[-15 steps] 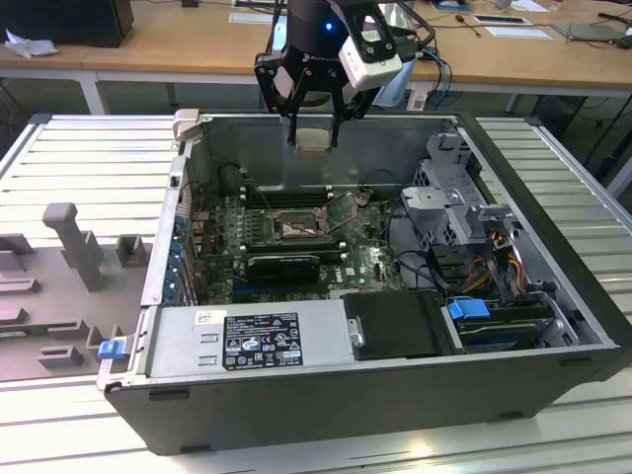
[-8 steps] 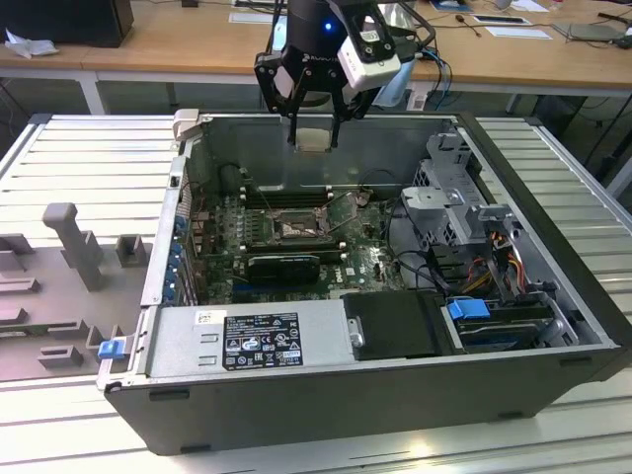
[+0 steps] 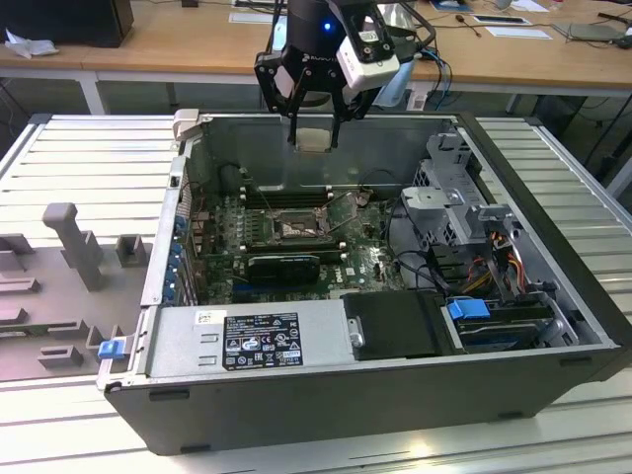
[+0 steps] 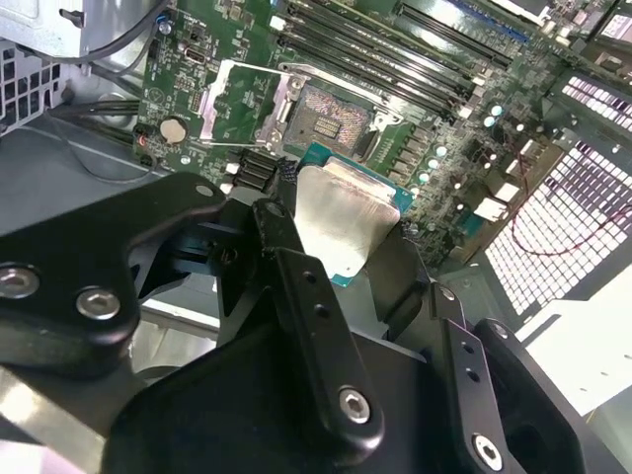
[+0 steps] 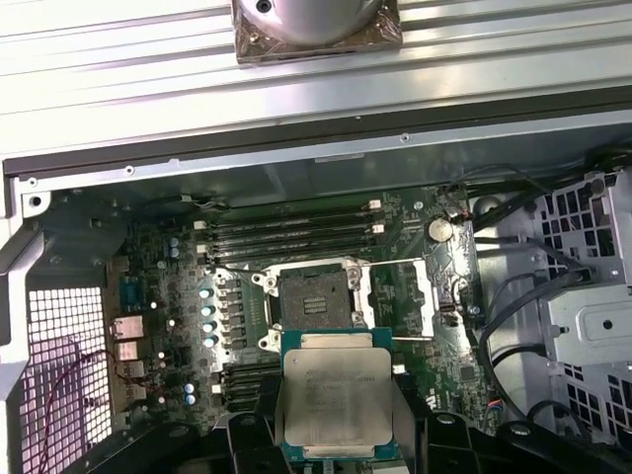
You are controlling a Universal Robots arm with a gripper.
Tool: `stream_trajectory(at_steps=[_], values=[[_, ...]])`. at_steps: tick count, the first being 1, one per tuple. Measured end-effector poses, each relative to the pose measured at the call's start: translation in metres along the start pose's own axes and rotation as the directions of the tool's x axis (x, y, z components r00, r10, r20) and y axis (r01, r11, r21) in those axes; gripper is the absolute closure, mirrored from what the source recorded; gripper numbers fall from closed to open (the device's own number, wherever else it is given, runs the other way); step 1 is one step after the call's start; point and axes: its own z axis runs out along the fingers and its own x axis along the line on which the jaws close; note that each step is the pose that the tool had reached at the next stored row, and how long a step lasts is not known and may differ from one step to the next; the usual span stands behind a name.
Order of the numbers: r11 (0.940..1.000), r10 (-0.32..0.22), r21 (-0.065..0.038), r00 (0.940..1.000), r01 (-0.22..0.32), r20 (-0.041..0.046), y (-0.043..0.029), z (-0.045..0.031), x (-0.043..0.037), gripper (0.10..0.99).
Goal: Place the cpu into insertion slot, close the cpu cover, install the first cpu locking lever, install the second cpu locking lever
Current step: 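Place the cpu into insertion slot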
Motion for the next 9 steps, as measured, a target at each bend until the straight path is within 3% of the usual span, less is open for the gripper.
stream_trajectory(at_steps=[9], values=[[0.9997, 0.023, 0.0, 0.9997, -0.023, 0.0021, 0.0, 0.0, 0.0, 0.557]])
